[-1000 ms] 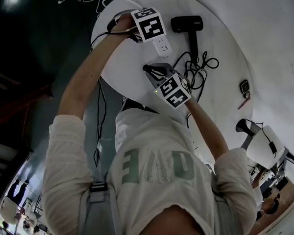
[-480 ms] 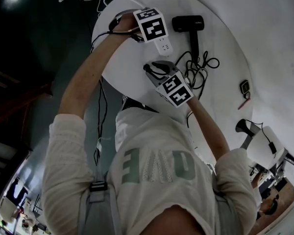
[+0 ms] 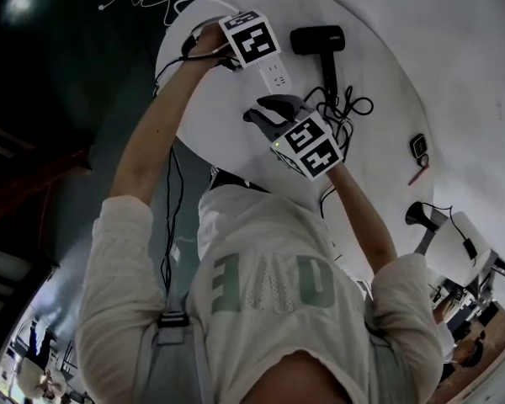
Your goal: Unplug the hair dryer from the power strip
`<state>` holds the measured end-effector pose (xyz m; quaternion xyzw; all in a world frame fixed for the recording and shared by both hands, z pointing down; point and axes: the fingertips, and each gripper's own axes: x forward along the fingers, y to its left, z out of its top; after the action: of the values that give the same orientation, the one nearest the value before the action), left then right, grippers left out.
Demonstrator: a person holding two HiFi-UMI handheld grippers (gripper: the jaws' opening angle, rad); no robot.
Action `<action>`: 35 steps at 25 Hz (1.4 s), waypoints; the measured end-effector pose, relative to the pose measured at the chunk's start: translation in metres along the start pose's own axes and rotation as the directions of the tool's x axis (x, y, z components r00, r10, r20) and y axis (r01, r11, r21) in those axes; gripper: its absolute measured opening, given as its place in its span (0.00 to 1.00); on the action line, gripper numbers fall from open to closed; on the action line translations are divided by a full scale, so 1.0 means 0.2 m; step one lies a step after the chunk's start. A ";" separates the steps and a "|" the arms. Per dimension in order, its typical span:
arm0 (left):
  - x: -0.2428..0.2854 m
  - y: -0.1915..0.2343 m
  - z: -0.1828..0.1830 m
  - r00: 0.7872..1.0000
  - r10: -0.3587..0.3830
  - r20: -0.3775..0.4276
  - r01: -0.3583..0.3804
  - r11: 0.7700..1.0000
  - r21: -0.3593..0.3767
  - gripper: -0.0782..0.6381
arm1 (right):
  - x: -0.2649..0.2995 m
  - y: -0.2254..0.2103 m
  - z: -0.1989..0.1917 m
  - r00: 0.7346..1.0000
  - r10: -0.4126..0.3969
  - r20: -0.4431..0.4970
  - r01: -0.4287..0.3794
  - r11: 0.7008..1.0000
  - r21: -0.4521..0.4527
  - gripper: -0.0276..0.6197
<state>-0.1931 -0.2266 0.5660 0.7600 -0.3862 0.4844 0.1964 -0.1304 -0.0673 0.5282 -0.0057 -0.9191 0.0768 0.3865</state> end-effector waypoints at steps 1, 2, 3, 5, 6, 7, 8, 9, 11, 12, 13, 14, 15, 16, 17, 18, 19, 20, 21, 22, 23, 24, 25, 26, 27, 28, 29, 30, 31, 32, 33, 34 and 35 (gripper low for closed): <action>-0.02 0.02 0.01 1.000 0.000 0.024 0.001 0.998 -0.059 0.12 | -0.03 -0.02 0.05 1.000 -0.014 0.015 0.014 1.000 -0.010 0.13; -0.06 0.04 0.02 0.998 0.010 0.055 -0.003 0.993 -0.117 0.12 | -0.06 -0.05 0.10 0.998 -0.037 0.043 0.038 0.999 -0.013 0.12; -0.11 0.07 0.06 0.995 0.030 0.097 -0.014 0.987 -0.162 0.12 | -0.10 -0.10 0.16 0.995 -0.070 0.077 0.071 0.997 -0.007 0.10; -0.25 0.14 0.17 0.978 0.092 0.187 -0.049 0.974 -0.222 0.12 | -0.20 -0.20 0.30 0.976 -0.153 0.152 0.152 0.988 0.020 0.08; -0.33 0.16 0.23 0.964 0.127 0.233 -0.066 0.966 -0.250 0.12 | -0.26 -0.25 0.38 0.961 -0.199 0.192 0.196 0.980 0.033 0.08; -0.43 0.19 0.29 0.943 0.164 0.290 -0.081 0.957 -0.280 0.12 | -0.33 -0.29 0.46 0.941 -0.241 0.238 0.237 0.970 0.044 0.07; -0.54 0.21 0.36 0.913 0.205 0.353 -0.091 0.945 -0.313 0.12 | -0.40 -0.32 0.54 0.917 -0.277 0.288 0.273 0.961 0.054 0.07; -0.65 0.22 0.42 0.876 0.246 0.416 -0.098 0.933 -0.347 0.12 | -0.48 -0.35 0.63 0.889 -0.308 0.338 0.304 0.950 0.066 0.07; -0.89 0.19 0.51 0.788 0.327 0.522 -0.107 0.907 -0.406 0.12 | -0.65 -0.40 0.78 0.820 -0.370 0.437 0.360 0.927 0.111 0.07; -1.00 0.16 0.54 0.740 0.366 0.565 -0.119 0.897 -0.425 0.12 | -0.75 -0.41 0.84 0.776 -0.404 0.485 0.384 0.912 0.144 0.07; -1.11 0.12 0.57 0.687 0.403 0.605 -0.136 0.889 -0.437 0.12 | -0.85 -0.43 0.89 0.726 -0.436 0.531 0.406 0.896 0.181 0.07; -1.22 0.07 0.60 0.626 0.436 0.647 -0.157 0.883 -0.443 0.12 | -0.95 -0.43 0.93 0.673 -0.466 0.574 0.425 0.879 0.216 0.07; -1.33 0.01 0.64 0.558 0.463 0.689 -0.177 0.877 -0.447 0.12 | -1.05 -0.43 0.97 0.620 -0.492 0.611 0.443 0.862 0.245 0.07; -1.45 -0.05 0.68 0.483 0.484 0.729 -0.192 0.872 -0.451 0.12 | -1.14 -0.42 0.99 0.570 -0.515 0.640 0.461 0.846 0.269 0.07; -1.57 -0.12 0.71 0.410 0.499 0.763 -0.195 0.866 -0.461 0.12 | -1.23 -0.40 1.00 0.524 -0.534 0.663 0.478 0.829 0.290 0.07; -1.67 -0.19 0.73 0.351 0.513 0.783 -0.188 0.858 -0.477 0.12 | -1.31 -0.37 1.01 0.483 -0.549 0.682 0.492 0.814 0.307 0.07; -1.76 -0.26 0.74 0.314 0.527 0.790 -0.181 0.850 -0.495 0.12 | -1.39 -0.34 1.00 0.445 -0.561 0.698 0.502 0.802 0.324 0.07; -1.82 -0.32 0.73 0.292 0.540 0.790 -0.185 0.842 -0.507 0.12 | -1.45 -0.31 1.00 0.412 -0.569 0.711 0.510 0.791 0.338 0.07; -1.87 -0.39 0.72 0.273 0.549 0.790 -0.203 0.835 -0.511 0.12 | -1.51 -0.28 0.98 0.386 -0.578 0.720 0.518 0.781 0.350 0.07; -1.92 -0.45 0.71 0.251 0.556 0.792 -0.227 0.829 -0.510 0.12 | -1.56 -0.25 0.96 0.365 -0.587 0.723 0.528 0.770 0.358 0.07; -1.95 -0.50 0.70 0.227 0.561 0.796 -0.250 0.823 -0.509 0.12 | -1.60 -0.22 0.93 0.349 -0.598 0.722 0.542 0.757 0.364 0.07; -1.98 -0.53 0.69 0.204 0.565 0.799 -0.264 0.818 -0.511 0.12 | -1.63 -0.19 0.91 0.337 -0.608 0.719 0.557 0.744 0.369 0.07; -2.00 -0.56 0.68 0.186 0.569 0.801 -0.266 0.814 -0.516 0.12 | -1.65 -0.17 0.88 0.330 -0.616 0.715 0.569 0.734 0.370 0.07; -2.01 -0.58 0.68 0.174 0.570 0.803 -0.259 0.814 -0.521 0.12 | -1.66 -0.15 0.86 0.331 -0.619 0.712 0.578 0.730 0.366 0.07; -2.02 -0.59 0.67 0.168 0.569 0.805 -0.246 0.815 -0.525 0.12 | -1.67 -0.13 0.85 0.342 -0.618 0.708 0.583 0.730 0.356 0.07; -2.01 -0.59 0.67 0.166 0.568 0.806 -0.234 0.817 -0.527 0.12 | -1.66 -0.12 0.83 0.358 -0.615 0.703 0.587 0.733 0.343 0.07; -2.01 -0.59 0.67 0.169 0.567 0.806 -0.226 0.818 -0.529 0.12 | -1.66 -0.11 0.82 0.372 -0.612 0.698 0.589 0.737 0.332 0.07; -2.00 -0.58 0.68 0.174 0.569 0.803 -0.226 0.817 -0.530 0.12 | -1.66 -0.11 0.82 0.382 -0.610 0.694 0.591 0.739 0.324 0.07; -1.99 -0.58 0.68 0.181 0.573 0.799 -0.231 0.815 -0.532 0.12 | -1.65 -0.10 0.81 0.387 -0.609 0.692 0.592 0.740 0.320 0.07; -1.99 -0.57 0.68 0.188 0.576 0.796 -0.237 0.813 -0.532 0.12 | -1.65 -0.11 0.81 0.390 -0.608 0.692 0.591 0.741 0.319 0.07; -1.98 -0.56 0.68 0.193 0.577 0.794 -0.241 0.812 -0.532 0.12 | -1.64 -0.11 0.81 0.391 -0.606 0.692 0.589 0.743 0.318 0.07; -1.98 -0.56 0.69 0.198 0.576 0.793 -0.241 0.813 -0.530 0.12 | -1.64 -0.11 0.81 0.392 -0.605 0.693 0.589 0.744 0.317 0.07; -1.97 -0.56 0.69 0.202 0.575 0.793 -0.240 0.814 -0.529 0.12 | -1.64 -0.12 0.81 0.393 -0.604 0.693 0.589 0.744 0.314 0.07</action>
<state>-0.1175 -0.0931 0.1613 0.7236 -0.6808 -0.0699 -0.0899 -0.0155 -0.1354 0.1869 0.3593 -0.9304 -0.0637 -0.0350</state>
